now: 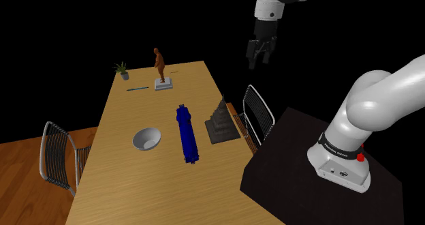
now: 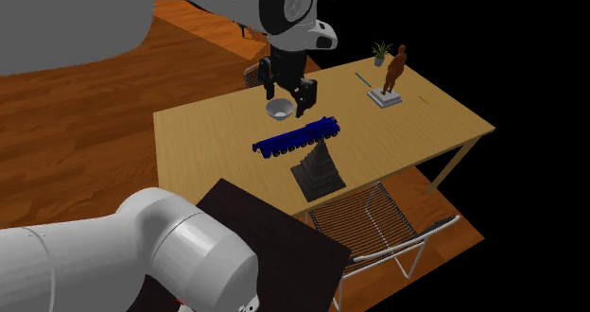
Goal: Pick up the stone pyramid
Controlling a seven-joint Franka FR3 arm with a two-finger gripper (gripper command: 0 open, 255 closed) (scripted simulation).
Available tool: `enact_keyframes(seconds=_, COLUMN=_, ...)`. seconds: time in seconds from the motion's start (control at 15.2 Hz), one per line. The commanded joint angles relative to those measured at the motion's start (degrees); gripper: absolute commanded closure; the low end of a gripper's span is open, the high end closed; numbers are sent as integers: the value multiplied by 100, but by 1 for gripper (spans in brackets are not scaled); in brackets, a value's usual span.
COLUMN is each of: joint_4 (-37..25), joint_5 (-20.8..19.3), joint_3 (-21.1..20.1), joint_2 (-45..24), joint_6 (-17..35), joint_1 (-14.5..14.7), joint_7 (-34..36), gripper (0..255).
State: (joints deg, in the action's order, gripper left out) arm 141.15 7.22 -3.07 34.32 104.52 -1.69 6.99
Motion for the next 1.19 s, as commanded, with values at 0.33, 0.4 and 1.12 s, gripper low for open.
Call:
enact_keyframes(seconds=0.33, joint_4=5, joint_5=36, joint_3=-187, joint_2=-1368, joint_6=1305, joint_1=-167, joint_7=574, gripper=0)
enact_keyframes(seconds=0.4, joint_4=-31, joint_5=31, joint_3=-206, joint_2=-1584, joint_6=1473, joint_1=-191, joint_7=657, gripper=0)
enact_keyframes(seconds=1.12, joint_4=-887, joint_5=-162, joint_3=-210, joint_2=-4061, joint_6=2956, joint_1=-374, joint_7=1591, gripper=0)
